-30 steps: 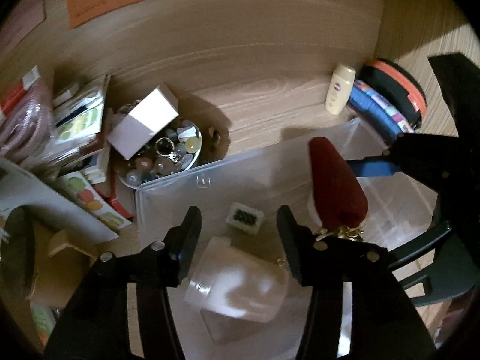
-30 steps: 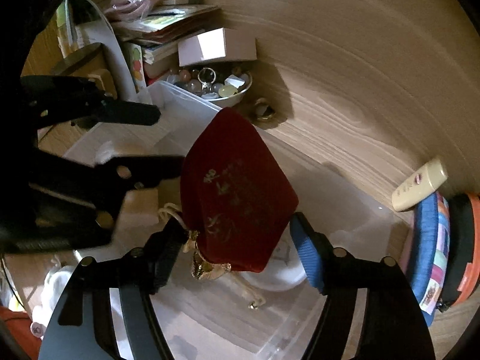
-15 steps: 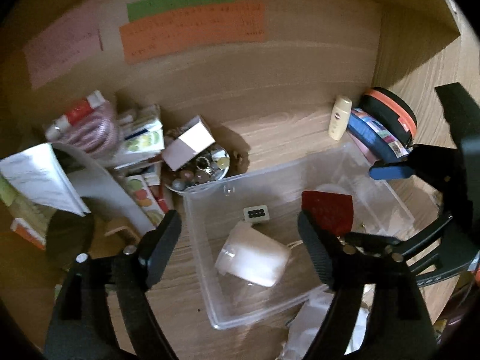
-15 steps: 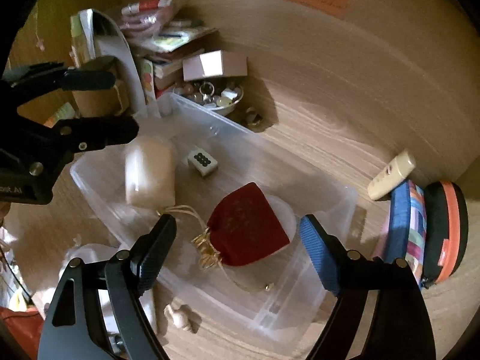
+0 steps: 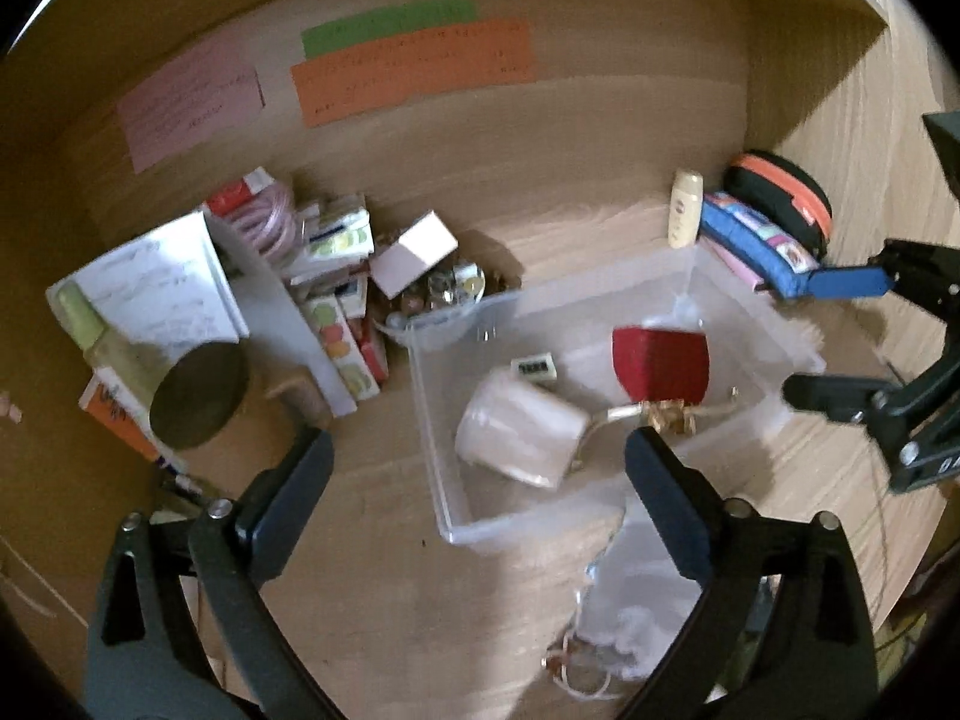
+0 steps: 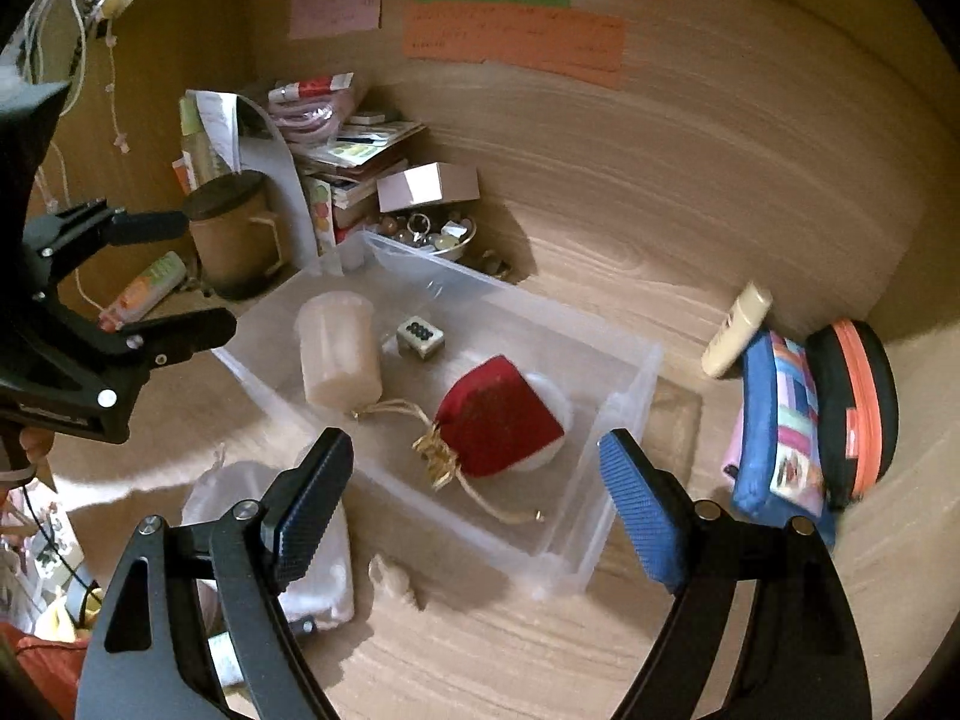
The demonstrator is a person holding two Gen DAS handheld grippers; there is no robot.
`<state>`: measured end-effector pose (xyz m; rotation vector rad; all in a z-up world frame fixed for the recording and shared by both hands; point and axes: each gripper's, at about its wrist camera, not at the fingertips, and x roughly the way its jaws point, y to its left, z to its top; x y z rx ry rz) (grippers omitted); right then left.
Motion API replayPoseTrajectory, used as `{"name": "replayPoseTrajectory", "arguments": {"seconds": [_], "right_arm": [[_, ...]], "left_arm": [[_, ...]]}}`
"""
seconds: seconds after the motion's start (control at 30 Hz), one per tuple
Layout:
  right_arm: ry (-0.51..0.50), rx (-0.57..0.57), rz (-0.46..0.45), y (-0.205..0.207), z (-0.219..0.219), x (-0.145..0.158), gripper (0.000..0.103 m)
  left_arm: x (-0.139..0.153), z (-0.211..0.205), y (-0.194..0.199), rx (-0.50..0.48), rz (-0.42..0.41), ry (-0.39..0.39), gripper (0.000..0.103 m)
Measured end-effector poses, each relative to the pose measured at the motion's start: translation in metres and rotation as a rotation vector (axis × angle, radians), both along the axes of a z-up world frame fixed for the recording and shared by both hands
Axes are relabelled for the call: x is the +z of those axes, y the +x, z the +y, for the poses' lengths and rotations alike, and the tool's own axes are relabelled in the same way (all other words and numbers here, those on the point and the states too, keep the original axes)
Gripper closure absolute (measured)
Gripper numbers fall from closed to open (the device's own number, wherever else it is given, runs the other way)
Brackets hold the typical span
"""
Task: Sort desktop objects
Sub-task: 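Open both tools to drop the red pouch and white tile into the box, then move the left tool toward the white drawstring pouch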
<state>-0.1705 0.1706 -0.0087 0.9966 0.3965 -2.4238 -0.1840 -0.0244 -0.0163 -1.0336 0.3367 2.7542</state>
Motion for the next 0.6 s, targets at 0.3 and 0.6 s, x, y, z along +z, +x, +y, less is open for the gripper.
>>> {"name": "replayPoseTrajectory", "arguments": {"seconds": [0.3,0.6], "right_arm": [[-0.033,0.009,-0.015,0.023,0.015,-0.022,0.021],[-0.039,0.012,-0.086,0.031,0.023,-0.052,0.021]], "left_arm": [[-0.028,0.001,0.027,-0.017,-0.065,0.004,0.004],[-0.053,-0.008,0.057,-0.091,-0.134,0.021,0.004]]}}
